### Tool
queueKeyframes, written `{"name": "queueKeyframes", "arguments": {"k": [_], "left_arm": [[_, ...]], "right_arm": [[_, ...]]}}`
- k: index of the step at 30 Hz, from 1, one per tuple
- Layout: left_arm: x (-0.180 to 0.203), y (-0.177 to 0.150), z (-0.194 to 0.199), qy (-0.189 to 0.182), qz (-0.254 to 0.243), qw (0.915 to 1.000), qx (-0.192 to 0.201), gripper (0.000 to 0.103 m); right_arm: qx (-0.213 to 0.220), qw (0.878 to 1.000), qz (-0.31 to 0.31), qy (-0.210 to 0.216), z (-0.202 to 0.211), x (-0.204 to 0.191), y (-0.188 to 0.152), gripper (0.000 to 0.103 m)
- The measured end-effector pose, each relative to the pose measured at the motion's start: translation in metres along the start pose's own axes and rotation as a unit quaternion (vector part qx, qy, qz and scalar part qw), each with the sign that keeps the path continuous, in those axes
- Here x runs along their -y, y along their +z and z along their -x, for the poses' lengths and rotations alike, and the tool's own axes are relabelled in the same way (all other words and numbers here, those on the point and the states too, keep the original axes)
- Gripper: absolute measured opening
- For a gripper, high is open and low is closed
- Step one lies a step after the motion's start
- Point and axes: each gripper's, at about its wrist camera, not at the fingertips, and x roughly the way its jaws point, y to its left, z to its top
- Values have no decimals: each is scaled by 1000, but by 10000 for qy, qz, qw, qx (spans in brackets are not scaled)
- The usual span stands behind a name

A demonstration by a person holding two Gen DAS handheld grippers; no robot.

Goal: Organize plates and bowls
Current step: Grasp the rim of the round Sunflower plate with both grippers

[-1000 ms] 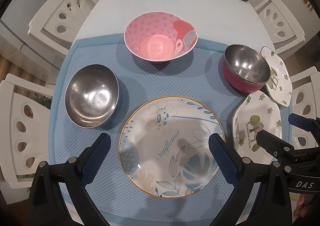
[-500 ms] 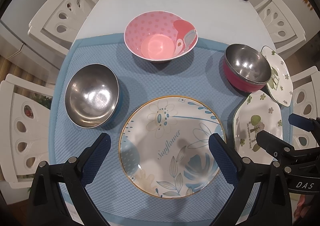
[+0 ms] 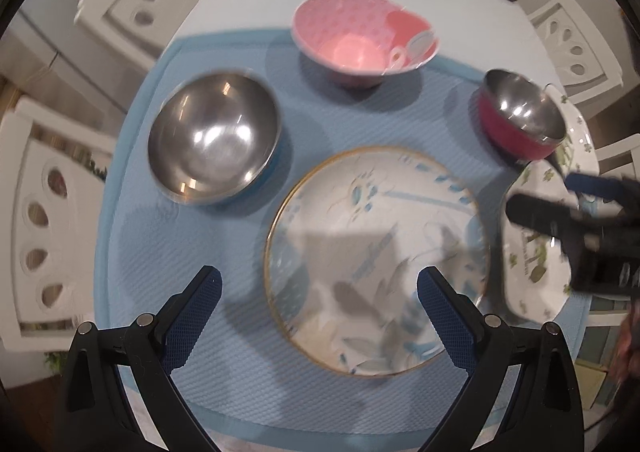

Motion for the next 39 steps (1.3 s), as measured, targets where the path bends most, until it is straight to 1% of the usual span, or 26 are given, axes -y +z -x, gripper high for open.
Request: {"name": "queueKeyframes", "arguments": {"k": [4, 6, 9, 14, 15, 16, 17, 18, 19, 21, 25, 26, 30, 33, 36, 37, 38, 39], "left_arm": [[-21, -20, -24, -15, 292, 9992, -282, 98], [-26, -28, -37, -36, 348, 9986, -399, 98], [-31, -35, -56, -50, 339, 9983, -477, 98], [-35, -41, -82, -147, 412, 9974, -566, 98], [-36, -43, -86, -151, 417, 9972, -602, 98], [-37, -45, -90, -199, 439, 9970, -601, 101], [-41, -45, -94, -278, 481, 9973, -477, 102], [-44, -46, -96, -313, 505, 9973, -433, 103], [-44, -48, -96, -342, 515, 9972, -415, 103], [-54, -48, -103, -411, 588, 9972, -190, 103], [-55, -51, -98, -393, 693, 9966, -187, 103], [-56, -52, -98, -391, 691, 9967, -182, 103], [-54, -58, -92, -381, 659, 9971, -90, 103], [-47, -61, -86, -377, 603, 9973, -165, 103], [-42, -60, -87, -387, 530, 9970, -398, 103], [-42, -60, -87, -389, 510, 9970, -429, 102], [-43, -61, -84, -381, 517, 9972, -394, 98], [-46, -63, -81, -383, 578, 9970, -330, 90]], "right_arm": [[-217, 9989, 399, 99, -28, -16, 13, 103], [-317, 9976, 611, 97, -43, -25, 19, 103], [-590, 9948, 808, 192, -69, -36, 24, 103], [-998, 9901, 961, 212, -113, -43, 27, 103], [-1042, 9895, 989, 179, -120, -43, 27, 103], [-1065, 9889, 1028, 147, -126, -43, 28, 103], [-1014, 9886, 1116, 53, -128, -44, 28, 103], [-972, 9878, 1213, 7, -128, -47, 29, 103], [-970, 9870, 1284, -18, -128, -49, 30, 103], [-964, 9874, 1254, 5, -129, -47, 32, 103], [-972, 9888, 1134, -23, -130, -47, 38, 103], [-972, 9891, 1103, -11, -127, -44, 35, 103], [-959, 9887, 1156, 2, -127, -41, 41, 103], [-908, 9887, 1191, 23, -124, -39, 37, 103], [-836, 9898, 1154, 48, -125, -41, 28, 103], [-841, 9900, 1132, 64, -124, -41, 25, 103], [-852, 9900, 1126, 75, -121, -40, 24, 102], [-861, 9899, 1125, 77, -121, -41, 22, 97]]}}
